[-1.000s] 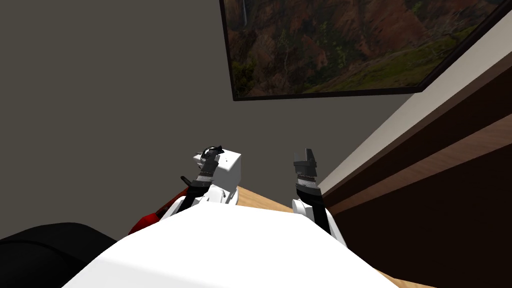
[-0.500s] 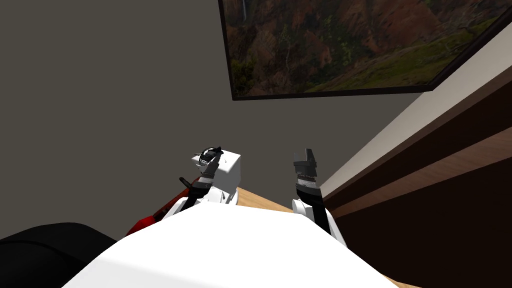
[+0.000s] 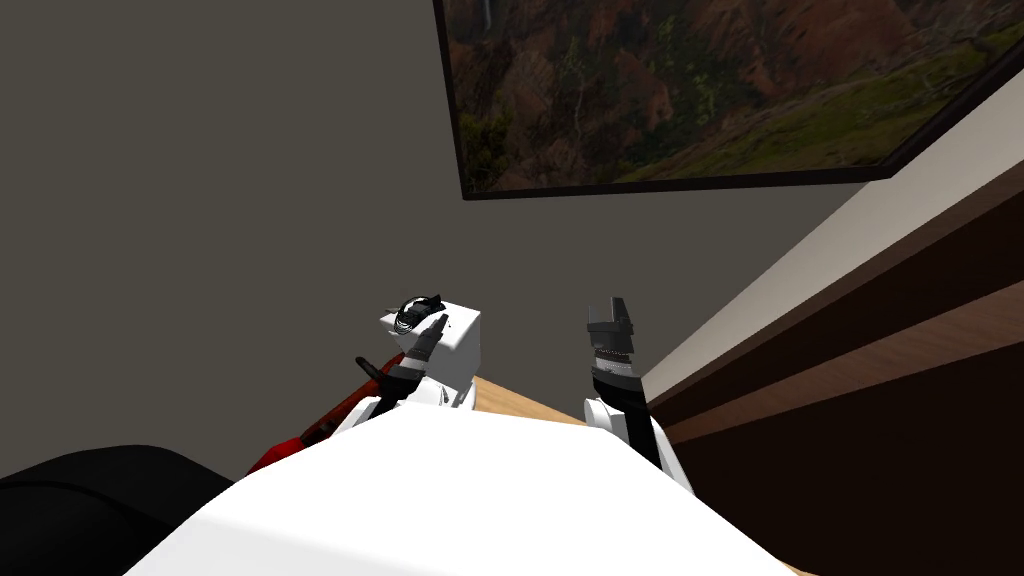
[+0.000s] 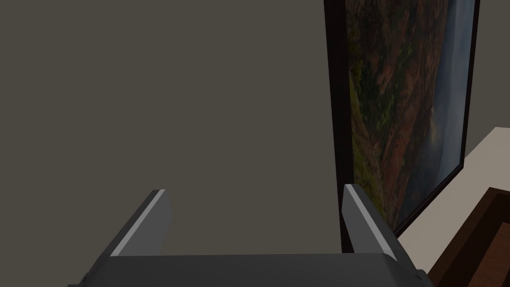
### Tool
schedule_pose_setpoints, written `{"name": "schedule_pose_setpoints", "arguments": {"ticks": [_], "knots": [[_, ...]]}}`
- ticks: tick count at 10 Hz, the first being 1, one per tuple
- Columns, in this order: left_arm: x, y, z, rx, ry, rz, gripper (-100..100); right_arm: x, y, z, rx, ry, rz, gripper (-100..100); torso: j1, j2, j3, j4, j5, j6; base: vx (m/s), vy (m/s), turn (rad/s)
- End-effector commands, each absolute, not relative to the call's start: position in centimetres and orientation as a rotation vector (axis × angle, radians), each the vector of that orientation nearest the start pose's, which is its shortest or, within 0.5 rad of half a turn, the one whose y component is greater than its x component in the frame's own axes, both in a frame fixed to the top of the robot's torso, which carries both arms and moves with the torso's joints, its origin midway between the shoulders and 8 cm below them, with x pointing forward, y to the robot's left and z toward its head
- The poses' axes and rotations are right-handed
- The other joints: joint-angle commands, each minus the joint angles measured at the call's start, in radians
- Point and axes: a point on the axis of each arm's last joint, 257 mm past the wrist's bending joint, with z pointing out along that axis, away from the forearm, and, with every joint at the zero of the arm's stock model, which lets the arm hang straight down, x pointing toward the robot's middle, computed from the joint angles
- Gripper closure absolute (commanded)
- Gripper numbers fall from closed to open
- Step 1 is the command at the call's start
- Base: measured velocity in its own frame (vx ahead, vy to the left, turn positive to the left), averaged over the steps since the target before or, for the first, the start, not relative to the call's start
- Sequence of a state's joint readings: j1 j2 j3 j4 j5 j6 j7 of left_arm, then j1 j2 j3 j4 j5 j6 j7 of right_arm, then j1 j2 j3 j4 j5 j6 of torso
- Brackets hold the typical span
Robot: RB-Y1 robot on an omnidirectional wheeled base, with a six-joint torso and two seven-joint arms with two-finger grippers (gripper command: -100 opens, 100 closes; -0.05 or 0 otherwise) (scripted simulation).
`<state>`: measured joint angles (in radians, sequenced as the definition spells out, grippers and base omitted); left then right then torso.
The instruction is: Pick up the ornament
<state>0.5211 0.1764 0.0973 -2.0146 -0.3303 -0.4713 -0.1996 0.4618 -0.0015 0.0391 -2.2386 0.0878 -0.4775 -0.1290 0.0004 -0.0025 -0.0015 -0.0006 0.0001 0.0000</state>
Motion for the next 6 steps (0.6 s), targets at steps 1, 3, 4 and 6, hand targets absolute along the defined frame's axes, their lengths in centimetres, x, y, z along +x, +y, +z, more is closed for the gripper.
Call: {"name": "schedule_pose_setpoints", "arguments": {"ticks": [1, 3, 4, 6], "knots": [[38.3, 30.1, -13.2, -0.373, 1.213, -0.667, -100, 36.2, -25.3, 1.3, 0.682, 0.655, 1.412, 0, 0.0, 0.0, 0.0, 0.0, 0.0, 0.0, 0.038, 0.004, -0.004], [38.5, 30.3, -14.8, -0.326, 1.263, -0.594, -100, 36.2, -25.3, 1.3, 0.682, 0.655, 1.412, 0, 0.0, 0.0, 0.0, 0.0, 0.0, 0.0, 0.041, 0.005, -0.005], [38.5, 30.5, -15.6, -0.3, 1.288, -0.557, -100, 36.2, -25.3, 1.3, 0.682, 0.655, 1.412, 0, 0.0, 0.0, 0.0, 0.0, 0.0, 0.0, 0.043, 0.007, -0.007], [38.6, 30.8, -17.4, -0.245, 1.339, -0.482, -100, 36.2, -25.3, 1.3, 0.682, 0.655, 1.412, 0, 0.0, 0.0, 0.0, 0.0, 0.0, 0.0, 0.04, 0.005, -0.005]]}}
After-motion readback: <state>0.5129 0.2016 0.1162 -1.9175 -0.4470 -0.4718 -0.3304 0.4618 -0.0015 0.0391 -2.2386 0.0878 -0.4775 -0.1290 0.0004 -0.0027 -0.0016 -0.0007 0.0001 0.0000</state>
